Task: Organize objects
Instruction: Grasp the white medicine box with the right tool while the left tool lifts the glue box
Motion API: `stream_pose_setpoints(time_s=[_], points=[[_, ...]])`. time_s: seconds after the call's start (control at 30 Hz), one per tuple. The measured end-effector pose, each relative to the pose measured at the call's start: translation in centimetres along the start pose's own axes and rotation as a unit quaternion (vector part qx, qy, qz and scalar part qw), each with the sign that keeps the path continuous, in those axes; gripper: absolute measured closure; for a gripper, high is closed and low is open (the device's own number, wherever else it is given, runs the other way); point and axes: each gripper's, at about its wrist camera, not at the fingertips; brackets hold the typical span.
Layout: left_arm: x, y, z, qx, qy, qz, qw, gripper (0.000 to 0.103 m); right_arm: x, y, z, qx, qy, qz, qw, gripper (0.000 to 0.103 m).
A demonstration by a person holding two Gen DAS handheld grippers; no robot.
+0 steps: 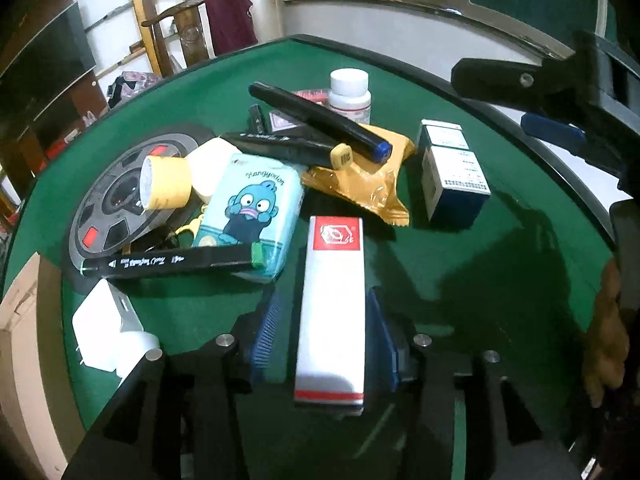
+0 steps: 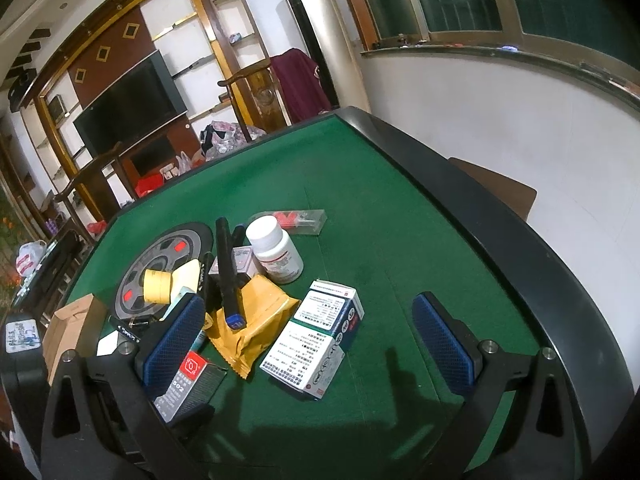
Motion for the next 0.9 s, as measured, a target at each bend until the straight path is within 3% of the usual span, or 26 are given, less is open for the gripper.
stream_pose_setpoints(time_s=[0.07,0.13,0.27,0.47,0.9], points=[[0.1,0.3,0.0,0.005,0.004,0.001,1.0000,0.065,0.0,0.1,0.1,-0.001,-0.002,0.000,1.000,0.000],[0.2,0.3,-0.1,-0.005,0.000,-0.012,0.9999,0.080,-0.1,0.2,0.3,-0.001,-0.003,0.003,1.000,0.000],[-0.6,-0.5,-1.4,-0.016,0.005,-0.046,0.9988,0.080,-0.2,0.5,0.6,0.000,-0.009,0.010,1.000,0.000],[-2.0,-2.5,-6.3,-0.043,0.043,-0.086,0.9944,0.080,-0.4,0.7,1.2,0.003,-0.021,0.017,1.000,0.000],[-4.2,-8.6,-12.3,-0.025,0.091,-0.156,0.9832,0.080,-0.2,-1.7,0.6,-0.003,-0.016,-0.027,0.999,0.000]])
Point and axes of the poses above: each gripper's, at about its wrist camera, not at the fingertips, and z roughly the way its jaws point, y to its right, x to its top, and after that the axes turned 13 degrees about -z, right-handed
